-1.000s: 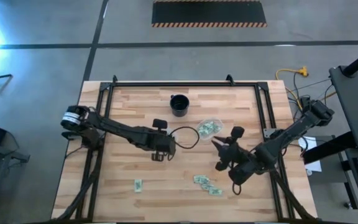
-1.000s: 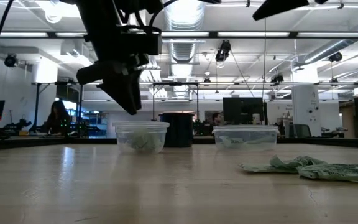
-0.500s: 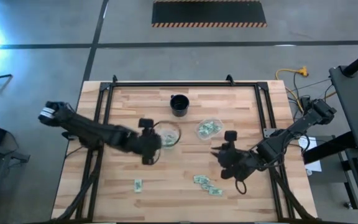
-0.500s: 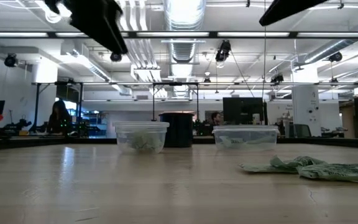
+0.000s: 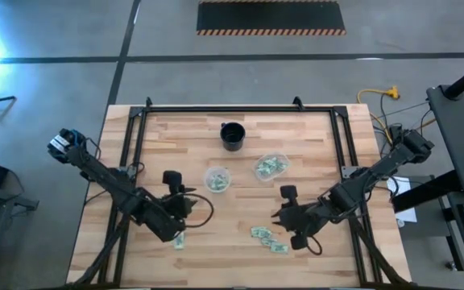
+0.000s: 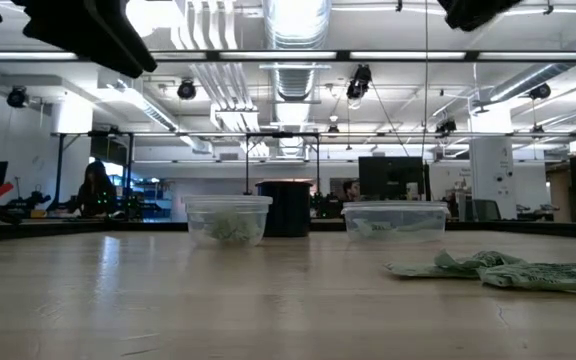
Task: Pick and place Stevia / Truvia into bins
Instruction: Put the green stevia packet into the right transparent container
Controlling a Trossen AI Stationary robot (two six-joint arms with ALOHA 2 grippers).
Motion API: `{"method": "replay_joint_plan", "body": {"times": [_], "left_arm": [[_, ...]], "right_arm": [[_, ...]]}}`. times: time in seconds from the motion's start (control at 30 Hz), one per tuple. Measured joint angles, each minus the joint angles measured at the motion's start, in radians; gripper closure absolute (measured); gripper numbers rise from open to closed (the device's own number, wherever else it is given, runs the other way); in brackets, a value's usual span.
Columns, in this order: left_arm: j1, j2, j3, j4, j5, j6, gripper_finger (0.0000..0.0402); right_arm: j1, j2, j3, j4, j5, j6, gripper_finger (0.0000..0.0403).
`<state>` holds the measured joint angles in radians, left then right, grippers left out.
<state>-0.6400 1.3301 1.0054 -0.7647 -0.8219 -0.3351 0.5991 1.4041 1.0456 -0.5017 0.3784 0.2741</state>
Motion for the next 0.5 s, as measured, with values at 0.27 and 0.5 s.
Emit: {"method": "replay_joint_plan", "body": {"times": [0.27,0.5], "left_arm": [[-0.031,0.047,0.0,0.005,0.006,-0.048,0.0226],[-0.053,0.089,0.001,0.008,0.032,-0.085,0.0226]], "right_arm": [[0.041,0.179,-0.041,0.073,-0.014,0.166,0.031],[0.06,0.334,-0.005,0.102,-0.013,0.244,0.026]]}}
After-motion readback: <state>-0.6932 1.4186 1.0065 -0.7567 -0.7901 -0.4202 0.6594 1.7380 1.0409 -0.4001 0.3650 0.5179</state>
